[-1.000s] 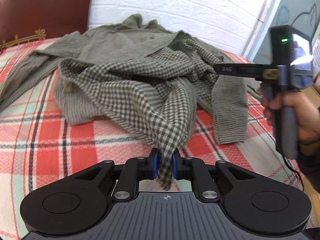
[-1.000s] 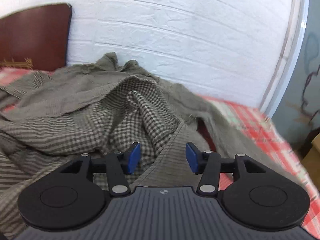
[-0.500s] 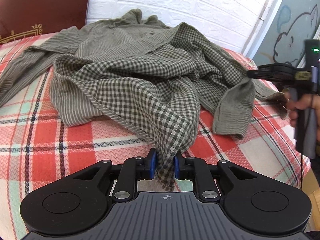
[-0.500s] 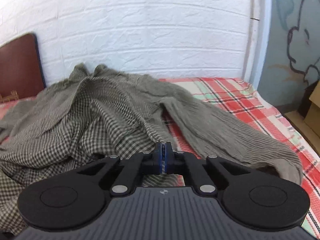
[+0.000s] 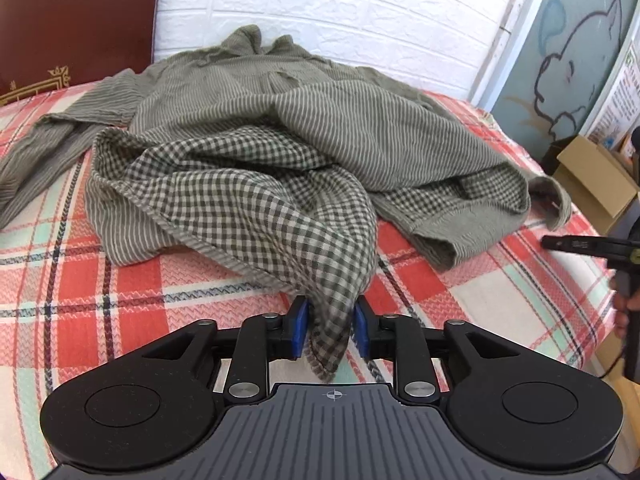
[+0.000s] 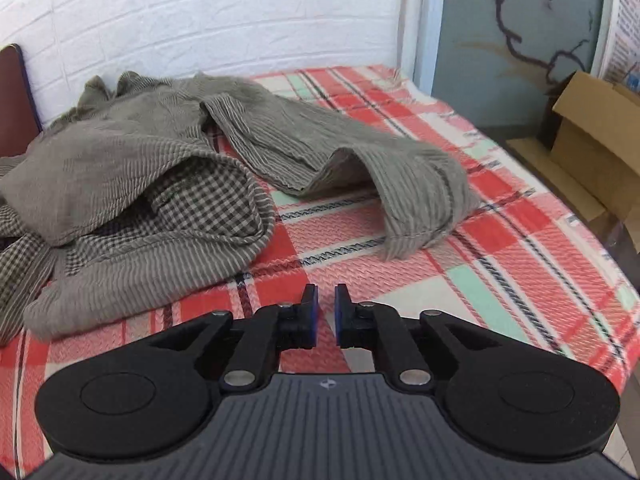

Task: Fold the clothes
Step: 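Hold the lining with the left gripper while the right gripper releases and regrasps the shirt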

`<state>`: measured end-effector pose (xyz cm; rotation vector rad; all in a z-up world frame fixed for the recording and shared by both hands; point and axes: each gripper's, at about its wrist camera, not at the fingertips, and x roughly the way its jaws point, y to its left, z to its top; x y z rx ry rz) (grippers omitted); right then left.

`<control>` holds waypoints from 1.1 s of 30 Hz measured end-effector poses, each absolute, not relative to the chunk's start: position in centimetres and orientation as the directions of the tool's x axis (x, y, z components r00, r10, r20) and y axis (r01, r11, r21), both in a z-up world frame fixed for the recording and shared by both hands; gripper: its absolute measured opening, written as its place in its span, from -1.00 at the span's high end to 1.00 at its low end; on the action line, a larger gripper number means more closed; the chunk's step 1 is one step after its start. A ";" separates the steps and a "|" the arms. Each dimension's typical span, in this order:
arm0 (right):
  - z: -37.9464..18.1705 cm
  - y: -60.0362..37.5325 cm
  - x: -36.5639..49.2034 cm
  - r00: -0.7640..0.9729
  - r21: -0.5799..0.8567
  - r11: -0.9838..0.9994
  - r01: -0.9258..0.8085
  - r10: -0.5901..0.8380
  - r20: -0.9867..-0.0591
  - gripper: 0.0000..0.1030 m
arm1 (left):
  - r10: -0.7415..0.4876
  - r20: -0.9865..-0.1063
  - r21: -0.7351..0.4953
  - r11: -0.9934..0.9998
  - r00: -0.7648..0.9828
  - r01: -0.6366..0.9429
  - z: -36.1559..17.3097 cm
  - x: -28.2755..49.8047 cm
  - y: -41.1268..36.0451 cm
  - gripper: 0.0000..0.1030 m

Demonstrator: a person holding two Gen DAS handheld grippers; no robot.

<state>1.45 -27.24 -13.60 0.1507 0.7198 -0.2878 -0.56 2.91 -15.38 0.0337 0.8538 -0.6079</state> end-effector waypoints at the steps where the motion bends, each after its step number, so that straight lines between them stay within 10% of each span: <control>1: -12.9 -26.7 0.9 0.741 0.056 0.962 0.268 -0.168 -0.650 0.75 | -0.482 -0.718 -0.197 0.832 0.502 0.518 -15.3 -0.7 3.0 0.07; 6: -9.9 -22.6 1.7 0.811 0.159 0.984 -0.084 0.161 -0.562 -0.12 | -0.437 -0.740 -0.152 0.849 0.511 0.506 -15.5 -1.0 3.1 -0.08; 14: -11.5 -15.0 3.7 0.758 -0.032 0.957 -0.287 0.206 -0.619 0.02 | -0.447 -0.737 -0.144 0.836 0.507 0.529 -16.2 -1.0 1.5 -0.11; 16: -11.7 -14.5 3.6 0.758 -0.055 0.959 -0.277 0.183 -0.627 0.98 | -0.456 -0.739 -0.158 0.833 0.496 0.530 -16.2 -0.5 1.3 0.70; 17: -11.6 -14.5 3.5 0.754 -0.041 0.960 -0.278 0.192 -0.628 1.00 | -0.461 -0.741 -0.168 0.831 0.489 0.530 -16.2 -0.3 1.3 0.86; 26: -10.5 -14.8 2.5 0.724 0.085 0.956 -0.282 0.270 -0.635 0.97 | -0.567 -0.639 -0.256 0.794 0.519 0.552 -12.3 -1.4 3.7 0.88; 30: -10.9 -14.5 2.7 0.721 0.073 0.963 -0.258 0.242 -0.650 0.31 | -0.546 -0.679 -0.274 0.809 0.491 0.520 -13.6 -1.3 3.8 0.84; 33: -11.9 -14.0 3.3 0.724 0.021 0.974 -0.225 0.182 -0.666 0.31 | -0.537 -0.685 -0.266 0.814 0.493 0.517 -14.1 -1.5 4.0 0.62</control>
